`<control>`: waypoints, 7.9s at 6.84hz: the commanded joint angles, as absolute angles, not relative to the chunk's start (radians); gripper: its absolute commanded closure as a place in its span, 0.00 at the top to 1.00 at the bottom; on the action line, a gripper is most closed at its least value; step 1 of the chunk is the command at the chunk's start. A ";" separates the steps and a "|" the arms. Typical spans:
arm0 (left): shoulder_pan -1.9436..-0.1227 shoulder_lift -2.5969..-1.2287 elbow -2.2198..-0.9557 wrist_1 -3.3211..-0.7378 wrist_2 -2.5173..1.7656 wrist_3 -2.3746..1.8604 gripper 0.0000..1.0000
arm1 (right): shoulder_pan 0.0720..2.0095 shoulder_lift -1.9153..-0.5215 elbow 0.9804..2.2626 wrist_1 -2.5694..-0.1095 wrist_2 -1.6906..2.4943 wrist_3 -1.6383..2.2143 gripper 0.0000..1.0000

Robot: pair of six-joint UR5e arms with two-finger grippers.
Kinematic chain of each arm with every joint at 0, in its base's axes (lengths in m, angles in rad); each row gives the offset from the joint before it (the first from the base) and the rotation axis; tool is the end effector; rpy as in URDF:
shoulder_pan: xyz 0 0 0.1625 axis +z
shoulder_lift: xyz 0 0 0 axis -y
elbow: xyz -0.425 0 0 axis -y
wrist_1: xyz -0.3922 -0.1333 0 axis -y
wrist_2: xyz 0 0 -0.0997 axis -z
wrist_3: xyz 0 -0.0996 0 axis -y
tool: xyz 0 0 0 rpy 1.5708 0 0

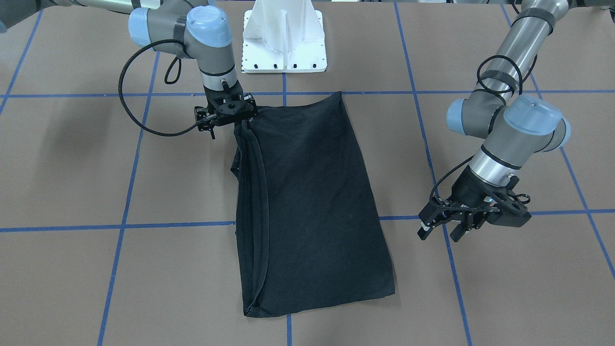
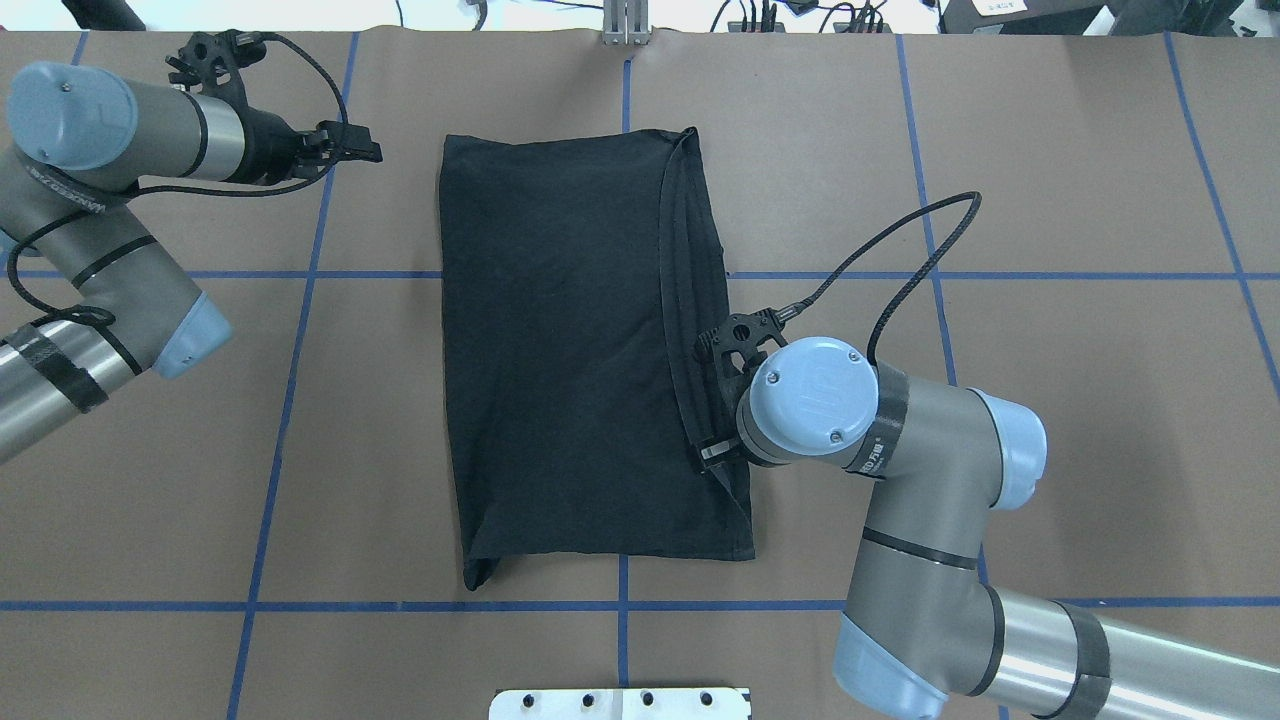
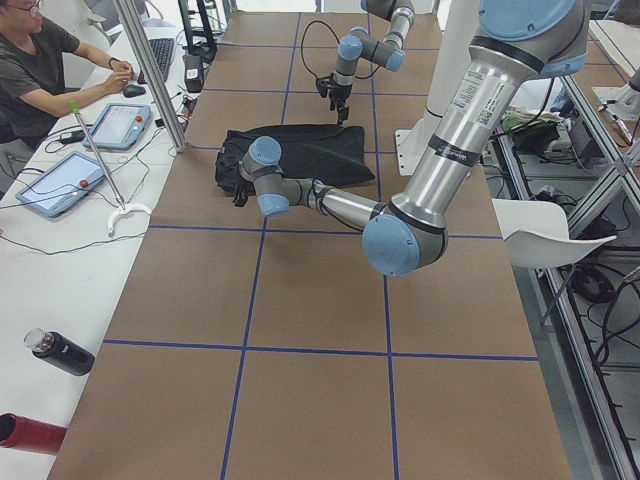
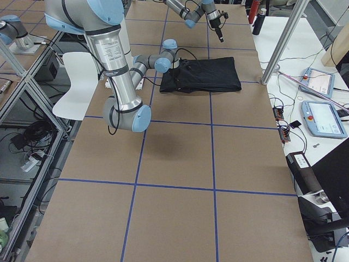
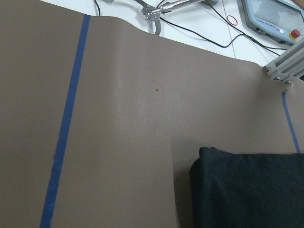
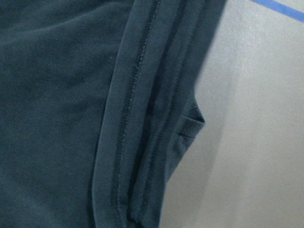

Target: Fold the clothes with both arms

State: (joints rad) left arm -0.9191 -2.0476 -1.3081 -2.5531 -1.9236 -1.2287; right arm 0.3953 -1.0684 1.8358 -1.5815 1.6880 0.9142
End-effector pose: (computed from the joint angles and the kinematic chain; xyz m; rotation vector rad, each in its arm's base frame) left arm 0.3470 -0.6179 0.3982 0.4487 1.1406 -0.2924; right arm -0.5321 -0.3538 0.2662 0.2840 -0.7123 -0.2928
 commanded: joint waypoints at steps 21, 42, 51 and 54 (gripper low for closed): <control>-0.894 -2.048 -1.301 -2.556 -1.924 -1.262 1.00 | 0.520 -0.894 1.641 -1.569 1.759 0.834 1.00; -0.881 -2.052 -1.301 -2.557 -1.922 -1.267 1.00 | 0.684 -0.969 1.554 -1.566 1.999 0.795 1.00; -0.881 -2.049 -1.279 -2.556 -1.924 -1.255 1.00 | 0.681 -0.692 1.167 -1.394 1.815 0.776 1.00; -0.881 -2.051 -1.281 -2.556 -1.924 -1.255 1.00 | 0.686 -0.703 1.149 -1.393 1.815 0.759 1.00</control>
